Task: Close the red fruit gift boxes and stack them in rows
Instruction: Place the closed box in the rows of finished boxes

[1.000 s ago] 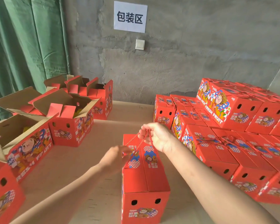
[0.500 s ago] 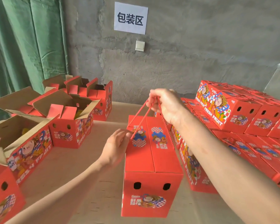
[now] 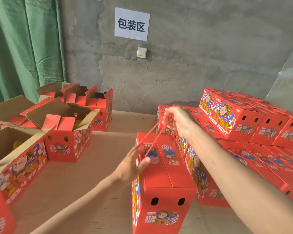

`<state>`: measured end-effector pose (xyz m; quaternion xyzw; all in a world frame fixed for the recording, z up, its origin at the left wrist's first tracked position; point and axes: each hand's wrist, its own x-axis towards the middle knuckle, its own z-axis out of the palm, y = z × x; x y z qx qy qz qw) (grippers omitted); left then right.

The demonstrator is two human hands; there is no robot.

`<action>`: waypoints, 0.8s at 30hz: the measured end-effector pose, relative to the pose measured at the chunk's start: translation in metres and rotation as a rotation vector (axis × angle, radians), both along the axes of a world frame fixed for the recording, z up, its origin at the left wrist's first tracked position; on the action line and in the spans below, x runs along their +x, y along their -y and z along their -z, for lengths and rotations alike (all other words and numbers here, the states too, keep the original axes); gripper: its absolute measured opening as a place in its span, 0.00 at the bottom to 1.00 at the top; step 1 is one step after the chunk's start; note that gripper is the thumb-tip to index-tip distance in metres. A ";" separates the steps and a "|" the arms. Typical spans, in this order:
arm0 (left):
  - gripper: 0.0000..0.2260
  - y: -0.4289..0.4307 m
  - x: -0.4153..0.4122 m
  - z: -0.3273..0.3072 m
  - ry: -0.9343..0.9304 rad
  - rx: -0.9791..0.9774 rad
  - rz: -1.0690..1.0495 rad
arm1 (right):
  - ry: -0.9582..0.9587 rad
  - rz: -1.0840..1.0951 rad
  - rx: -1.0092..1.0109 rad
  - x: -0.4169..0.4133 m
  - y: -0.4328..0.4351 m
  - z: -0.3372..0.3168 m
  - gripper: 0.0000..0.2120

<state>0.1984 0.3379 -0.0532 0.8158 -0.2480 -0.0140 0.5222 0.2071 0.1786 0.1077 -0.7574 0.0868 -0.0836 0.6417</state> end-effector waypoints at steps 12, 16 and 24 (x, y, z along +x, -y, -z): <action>0.26 0.085 0.015 0.058 -0.355 0.124 -0.062 | -0.040 0.142 -0.458 0.000 0.067 0.061 0.14; 0.29 0.098 0.003 0.069 -0.467 0.036 -0.021 | -0.067 0.099 -0.919 -0.013 0.107 0.096 0.19; 0.21 0.109 -0.002 0.061 -0.590 -0.111 -0.099 | -0.171 -0.541 -1.131 -0.052 0.123 0.177 0.36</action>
